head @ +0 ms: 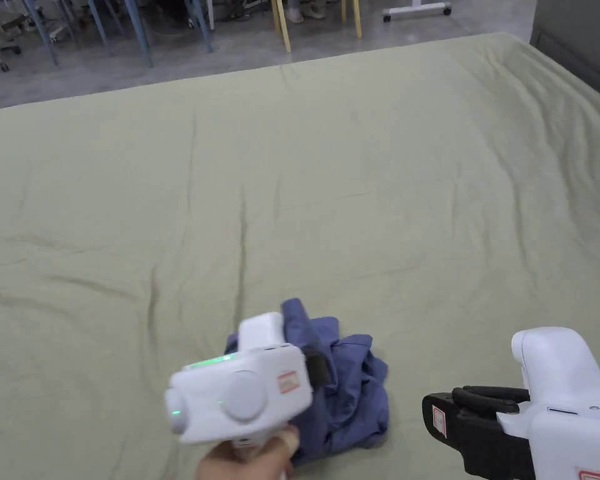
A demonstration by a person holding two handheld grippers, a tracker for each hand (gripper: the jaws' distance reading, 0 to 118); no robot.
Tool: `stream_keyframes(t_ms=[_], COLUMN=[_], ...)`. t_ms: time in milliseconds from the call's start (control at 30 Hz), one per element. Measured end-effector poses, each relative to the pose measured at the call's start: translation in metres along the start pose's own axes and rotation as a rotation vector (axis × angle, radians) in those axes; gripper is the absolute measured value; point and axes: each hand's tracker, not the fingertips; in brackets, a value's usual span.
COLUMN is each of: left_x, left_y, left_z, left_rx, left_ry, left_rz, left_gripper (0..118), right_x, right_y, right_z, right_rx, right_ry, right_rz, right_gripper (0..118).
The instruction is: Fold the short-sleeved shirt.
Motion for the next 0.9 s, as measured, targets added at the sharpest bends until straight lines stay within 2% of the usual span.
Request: stream_keyframes(t_ms=[100, 133, 167, 200, 267, 300, 367, 400, 433, 467, 500, 567, 667, 733, 800, 900], left_x=[0.001, -0.006, -0.010, -0.014, -0.017, -0.018, -0.023, -0.026, -0.024, -0.024, -0.021, -0.005, 0.020, 0.046, 0.069, 0.100], left_y=[-0.007, -0.009, -0.011, -0.008, -0.004, -0.003, 0.005, 0.008, 0.008, 0.010, 0.012, 0.009, -0.003, -0.017, -0.029, -0.031], left_z=[-0.037, -0.038, -0.033, -0.025, -0.003, 0.013, 0.042, 0.055, 0.065, 0.069, 0.066, 0.045, -0.007, -0.045, -0.074, -0.076], left_rx=[-0.021, 0.004, 0.089, 0.115, 0.134, 0.140, 0.158, 0.198, 0.242, 0.272, 0.272, 0.218, 0.070, -0.036, -0.082, -0.064], left_ry=[0.041, 0.028, -0.069, -0.139, -0.182, -0.176, -0.159, -0.129, -0.098, -0.050, -0.002, 0.159, 0.041, 0.083, 0.118, 0.062], left_rz=[0.011, 0.053, 0.108, 0.165, 0.227, 0.222, 0.186, 0.167, 0.166, 0.163, 0.123, 0.016, -0.051, -0.138, -0.239, -0.244], left_gripper=[12, 19, 32, 57, 98, 115, 116, 112, 100, 67, 0, 0, 0, 0, 0, 0], right_x=[0.007, 0.009, 0.010, 0.011, 0.012, 0.012, 0.011, 0.011, 0.011, 0.012, 0.014, 0.017, 0.022, 0.026, 0.027, 0.025], right_y=[-0.001, -0.001, -0.002, -0.002, -0.002, -0.001, 0.001, 0.001, 0.001, 0.002, 0.001, 0.000, -0.005, -0.010, -0.017, -0.030], right_z=[0.005, 0.007, 0.009, 0.012, 0.019, 0.022, 0.027, 0.030, 0.032, 0.034, 0.036, 0.040, 0.047, 0.051, 0.055, 0.058], right_rx=[0.002, 0.003, 0.007, 0.013, 0.042, 0.055, 0.069, 0.076, 0.082, 0.090, 0.099, 0.111, 0.117, 0.110, 0.103, 0.085], right_ry=[-0.020, -0.025, -0.028, -0.027, -0.002, 0.011, 0.025, 0.032, 0.036, 0.040, 0.044, 0.046, 0.022, -0.007, -0.040, -0.062], right_rz=[-0.014, -0.014, -0.013, -0.013, -0.009, -0.004, 0.005, 0.011, 0.014, 0.015, 0.013, 0.005, -0.009, -0.016, -0.018, -0.010], right_gripper=[2, 2, 2, 2, 2, 2, 2, 2, 2, 2, 2, 2, 2, 2, 2, 2])
